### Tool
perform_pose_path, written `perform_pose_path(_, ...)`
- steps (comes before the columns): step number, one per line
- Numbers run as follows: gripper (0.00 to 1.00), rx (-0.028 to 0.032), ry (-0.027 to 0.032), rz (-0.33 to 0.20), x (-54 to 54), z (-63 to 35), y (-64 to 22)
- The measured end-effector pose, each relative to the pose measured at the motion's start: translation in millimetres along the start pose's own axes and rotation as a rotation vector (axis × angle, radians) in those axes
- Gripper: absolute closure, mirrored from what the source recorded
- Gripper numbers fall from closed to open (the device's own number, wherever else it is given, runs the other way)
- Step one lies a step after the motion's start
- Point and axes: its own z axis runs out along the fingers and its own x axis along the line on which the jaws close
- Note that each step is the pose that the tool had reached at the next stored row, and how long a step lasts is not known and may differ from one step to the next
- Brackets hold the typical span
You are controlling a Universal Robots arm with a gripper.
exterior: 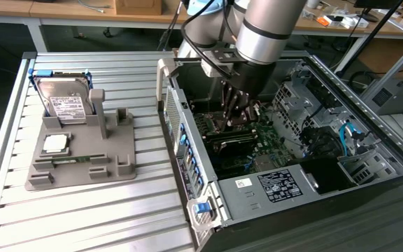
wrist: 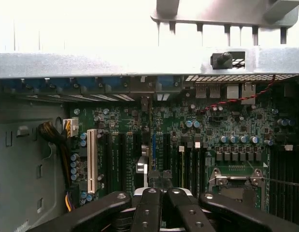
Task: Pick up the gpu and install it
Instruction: 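Press down on the gpu until it lock into place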
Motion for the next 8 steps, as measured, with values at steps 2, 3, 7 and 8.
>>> perform_pose_path(2, 0.89, 0.0, 0.0, 0.0, 0.0, 0.1, 0.6)
perform_pose_path(3, 0.89, 0.0, 0.0, 0.0, 0.0, 0.1, 1.0)
perform_pose_path(7, 0.89, 0.0, 0.0, 0.0, 0.0, 0.3, 2.2)
perform_pose_path(8, 0.89, 0.0, 0.0001, 0.0, 0.0, 0.3, 2.3)
